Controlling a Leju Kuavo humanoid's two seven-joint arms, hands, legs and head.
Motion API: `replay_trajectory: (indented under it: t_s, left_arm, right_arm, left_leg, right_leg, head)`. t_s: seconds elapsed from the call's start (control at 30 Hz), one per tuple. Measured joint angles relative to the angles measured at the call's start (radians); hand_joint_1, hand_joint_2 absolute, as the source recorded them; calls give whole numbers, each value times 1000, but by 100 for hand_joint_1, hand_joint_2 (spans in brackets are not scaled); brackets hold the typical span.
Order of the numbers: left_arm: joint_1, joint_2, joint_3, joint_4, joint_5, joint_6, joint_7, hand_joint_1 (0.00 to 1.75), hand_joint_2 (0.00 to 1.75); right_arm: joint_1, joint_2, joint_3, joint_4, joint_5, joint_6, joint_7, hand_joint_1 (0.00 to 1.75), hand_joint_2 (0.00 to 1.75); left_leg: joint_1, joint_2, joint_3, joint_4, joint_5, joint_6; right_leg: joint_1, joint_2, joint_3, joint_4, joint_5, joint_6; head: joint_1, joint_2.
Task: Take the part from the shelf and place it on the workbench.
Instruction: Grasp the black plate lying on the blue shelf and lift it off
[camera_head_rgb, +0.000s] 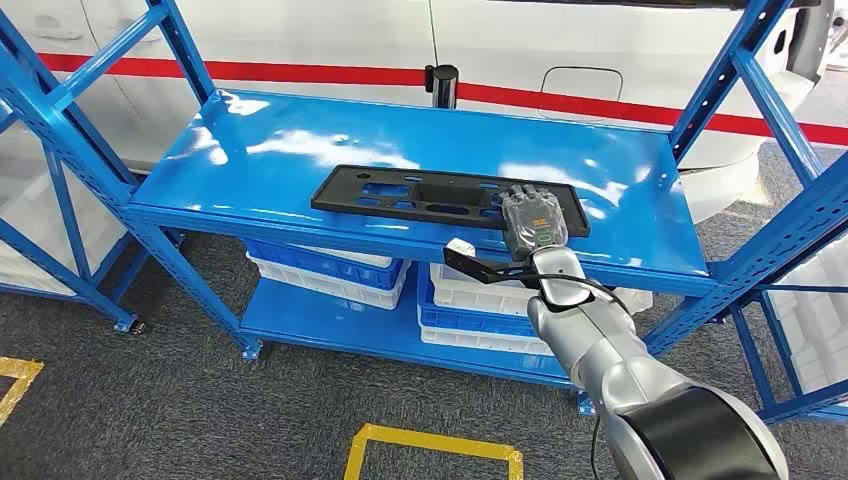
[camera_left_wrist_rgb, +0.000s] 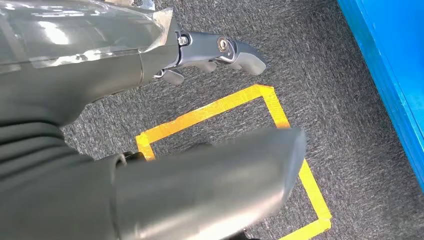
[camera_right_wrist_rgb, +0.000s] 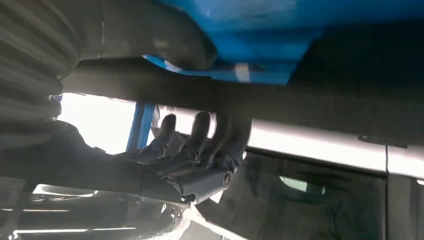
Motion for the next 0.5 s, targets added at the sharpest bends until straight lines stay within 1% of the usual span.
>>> replay_trajectory:
  t_s: [0.07,0.2,0.37,0.5]
  left_arm:
    - [0,-1,2,0,0,3,-1,0,175]
    - [0,-3,11,0,0,8,-7,0,175]
    - [0,-3,24,0,-1,7,-10,0,175]
    - [1,-3,32,0,-7,8,-10,0,175]
  right_arm:
    - [2,4,0,0,3,-11,-14,175,175]
    - [10,22,0,-7,4,-43,-91,175,175]
    - [14,35,-17,-48,-58,-53,-220,175,175]
    - [6,30,-30,-95,-94,-53,-270,175,175]
  left_leg:
    - [0,0,0,0,0,0]
    - [0,0,0,0,0,0]
    - [1,0,-1,0,0,0]
    - [0,0,-2,0,0,0]
  right_leg:
    - [0,0,0,0,0,0]
    - [0,0,-1,0,0,0]
    - [0,0,-2,0,0,0]
    - [0,0,-2,0,0,0]
  head:
    - [0,0]
    - [0,0]
    - [0,0]
    - [0,0]
